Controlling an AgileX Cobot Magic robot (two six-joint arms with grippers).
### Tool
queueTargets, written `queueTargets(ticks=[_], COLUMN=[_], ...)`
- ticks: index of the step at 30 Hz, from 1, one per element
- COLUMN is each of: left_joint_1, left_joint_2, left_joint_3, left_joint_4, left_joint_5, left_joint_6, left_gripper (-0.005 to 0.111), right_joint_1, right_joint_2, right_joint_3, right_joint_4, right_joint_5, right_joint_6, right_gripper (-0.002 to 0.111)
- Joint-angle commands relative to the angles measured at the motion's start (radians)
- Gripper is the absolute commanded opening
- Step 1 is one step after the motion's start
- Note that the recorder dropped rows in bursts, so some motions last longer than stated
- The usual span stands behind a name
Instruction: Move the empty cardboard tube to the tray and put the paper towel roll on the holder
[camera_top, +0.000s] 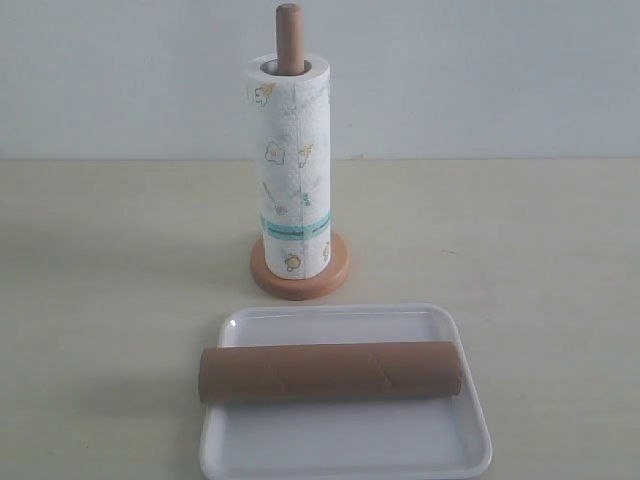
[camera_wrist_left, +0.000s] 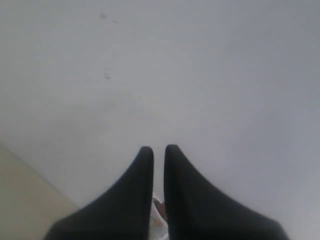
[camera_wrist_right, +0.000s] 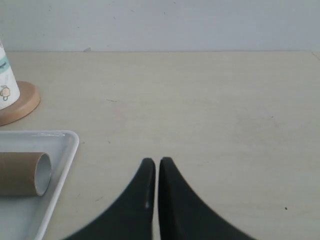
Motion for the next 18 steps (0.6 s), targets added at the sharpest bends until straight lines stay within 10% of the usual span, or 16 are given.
queueTargets(ticks=[1, 18], left_joint_1=[-0.035, -0.038], left_joint_2=[-0.053, -0.261], left_joint_3=[0.056, 0.365], left_joint_4=[-0.175, -0.515], left_joint_5=[0.212, 0.087], left_joint_6=[-0.138, -0.138], left_gripper=[0.007, 0.007], right_joint_1=[-0.003, -0.003], right_joint_2=[-0.005, -0.005], right_joint_3=[-0.001, -0.001], right_joint_4=[-0.009, -0.009], right_joint_5=[-0.005, -0.005], right_joint_6=[-0.002, -0.002], right_gripper=[0.003, 0.003])
